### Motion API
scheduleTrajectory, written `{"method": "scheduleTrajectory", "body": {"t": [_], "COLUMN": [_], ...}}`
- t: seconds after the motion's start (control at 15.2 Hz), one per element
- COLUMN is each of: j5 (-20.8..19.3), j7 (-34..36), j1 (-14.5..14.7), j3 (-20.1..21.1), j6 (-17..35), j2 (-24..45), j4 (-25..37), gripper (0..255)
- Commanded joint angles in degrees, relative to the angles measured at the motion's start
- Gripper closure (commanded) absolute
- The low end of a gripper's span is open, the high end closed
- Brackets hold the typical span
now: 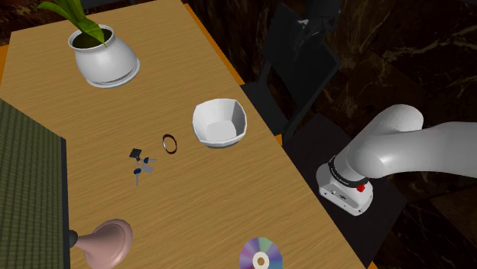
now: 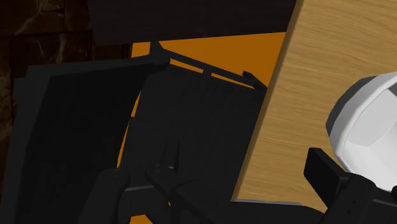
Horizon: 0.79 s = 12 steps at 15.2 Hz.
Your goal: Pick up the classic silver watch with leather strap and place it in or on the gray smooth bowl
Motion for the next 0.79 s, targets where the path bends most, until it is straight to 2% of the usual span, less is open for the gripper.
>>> {"method": "scheduleTrajectory", "body": {"t": [0.0, 0.73], "j5": [0.00, 7.70], "j7": [0.00, 14.07], "j1": [0.00, 3.07], "j3": [0.00, 12.39], "j6": [0.00, 8.68], "j2": [0.00, 13.41], "j4": [0.00, 2.76], "gripper": [0, 0]}}
